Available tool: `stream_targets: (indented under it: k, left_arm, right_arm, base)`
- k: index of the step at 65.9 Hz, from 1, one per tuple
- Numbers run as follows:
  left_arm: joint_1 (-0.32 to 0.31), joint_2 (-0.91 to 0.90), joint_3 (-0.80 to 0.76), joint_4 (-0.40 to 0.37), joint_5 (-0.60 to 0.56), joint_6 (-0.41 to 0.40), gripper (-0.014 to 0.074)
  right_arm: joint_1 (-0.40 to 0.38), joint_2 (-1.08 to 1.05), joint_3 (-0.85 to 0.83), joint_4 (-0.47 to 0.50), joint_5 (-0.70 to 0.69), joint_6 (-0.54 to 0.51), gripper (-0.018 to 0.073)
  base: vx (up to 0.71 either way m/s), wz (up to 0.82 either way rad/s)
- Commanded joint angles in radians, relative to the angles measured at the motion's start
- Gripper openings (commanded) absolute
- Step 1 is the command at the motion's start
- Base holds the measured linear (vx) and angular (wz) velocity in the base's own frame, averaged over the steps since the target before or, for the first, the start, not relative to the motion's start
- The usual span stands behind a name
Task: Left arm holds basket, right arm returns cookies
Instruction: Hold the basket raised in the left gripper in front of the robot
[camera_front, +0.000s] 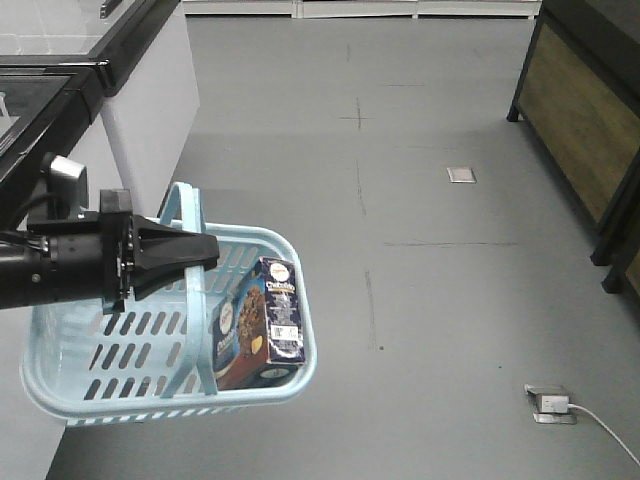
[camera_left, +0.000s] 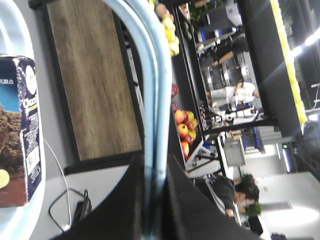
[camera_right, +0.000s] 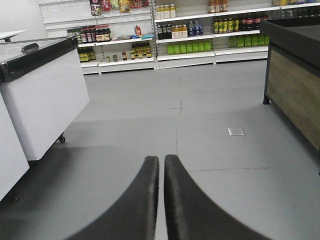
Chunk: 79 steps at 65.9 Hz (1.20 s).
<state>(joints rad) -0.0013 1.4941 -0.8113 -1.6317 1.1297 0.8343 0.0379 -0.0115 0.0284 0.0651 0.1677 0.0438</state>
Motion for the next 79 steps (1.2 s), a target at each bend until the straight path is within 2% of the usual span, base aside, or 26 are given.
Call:
stream_targets:
  k: [1, 18, 34, 39, 79]
  left_arm:
    - [-0.042, -0.044, -0.004, -0.152, 0.054, 0.034, -0.0003]
    - [-0.152, -0.044, 0.011, -0.152, 0.027, 0.034, -0.0003]
    - [-0.312, -0.044, 0.011, -0.152, -0.094, 0.034, -0.0003]
    - [-0.338, -0.044, 0.008, -0.152, -0.120, 0.034, -0.0003]
    - [-0.348, -0.044, 0.005, -0.152, -0.140, 0.033, -0.0003]
  right_arm:
    - [-0.007, -0.013, 0.018, -0.006, -0.068, -0.006, -0.0006]
    - [-0.007, -0.013, 0.018, -0.006, -0.068, -0.006, -0.0006]
    - [-0.007, -0.013, 0.018, -0.006, -0.068, -0.006, -0.0006]
    - [-0.007, -0.013, 0.018, -0.006, -0.068, -0.006, -0.0006]
    - [-0.007, -0.013, 0.018, -0.005, -0.068, -0.006, -0.0006]
  base:
    - [0.00, 0.00]
    - [0.00, 0.00]
    - [0.00, 0.00]
    - [0.00, 0.00]
    - [0.00, 0.00]
